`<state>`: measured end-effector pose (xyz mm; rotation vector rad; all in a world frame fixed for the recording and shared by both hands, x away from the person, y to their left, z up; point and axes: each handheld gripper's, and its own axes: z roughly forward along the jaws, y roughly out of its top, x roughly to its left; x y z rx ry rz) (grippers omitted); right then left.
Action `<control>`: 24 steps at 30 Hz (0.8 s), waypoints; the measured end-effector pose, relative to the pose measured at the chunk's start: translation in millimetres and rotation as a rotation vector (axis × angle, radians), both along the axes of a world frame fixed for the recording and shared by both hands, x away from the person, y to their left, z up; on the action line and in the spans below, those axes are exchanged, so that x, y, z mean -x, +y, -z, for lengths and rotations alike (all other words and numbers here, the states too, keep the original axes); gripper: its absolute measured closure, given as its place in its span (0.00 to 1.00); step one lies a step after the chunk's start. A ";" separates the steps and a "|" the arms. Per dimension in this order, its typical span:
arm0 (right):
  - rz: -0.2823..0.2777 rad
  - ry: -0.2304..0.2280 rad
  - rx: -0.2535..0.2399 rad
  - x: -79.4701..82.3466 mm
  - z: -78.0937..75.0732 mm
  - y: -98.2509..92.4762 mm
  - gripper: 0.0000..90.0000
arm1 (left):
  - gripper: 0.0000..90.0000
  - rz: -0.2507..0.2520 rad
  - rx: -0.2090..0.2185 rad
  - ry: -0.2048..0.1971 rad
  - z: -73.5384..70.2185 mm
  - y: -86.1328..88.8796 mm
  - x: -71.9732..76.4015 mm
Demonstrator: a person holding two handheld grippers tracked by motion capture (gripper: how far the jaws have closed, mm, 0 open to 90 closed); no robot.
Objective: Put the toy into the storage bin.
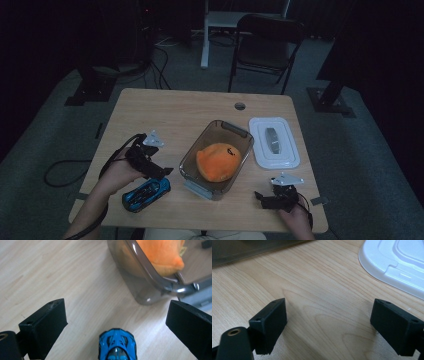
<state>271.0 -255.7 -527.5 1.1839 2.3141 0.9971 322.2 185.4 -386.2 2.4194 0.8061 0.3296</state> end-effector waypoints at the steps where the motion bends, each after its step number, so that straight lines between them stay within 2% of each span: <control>1: 0.000 0.000 0.000 0.0 0.0 0.0 0.15 | 0.04 0.002 -0.009 0.004 1.7 1.6 0.9; 4: -0.001 -0.001 0.001 0.0 0.0 -0.1 0.15 | 0.04 -0.008 -0.014 0.019 8.7 7.9 2.9; 10: 0.002 0.001 -0.001 0.1 0.0 0.1 0.15 | 0.04 -0.038 0.004 0.054 25.2 23.6 8.1; 15: 0.001 0.001 0.000 0.1 0.0 0.1 0.15 | 0.04 -0.047 -0.006 0.069 39.5 30.1 15.6; 20: 0.001 0.001 0.000 0.1 0.0 0.1 0.15 | 0.04 -0.054 -0.023 0.076 50.9 34.4 22.5; 24: 0.001 0.001 0.000 0.1 0.0 0.1 0.15 | 0.04 -0.031 -0.064 0.084 60.5 33.3 27.7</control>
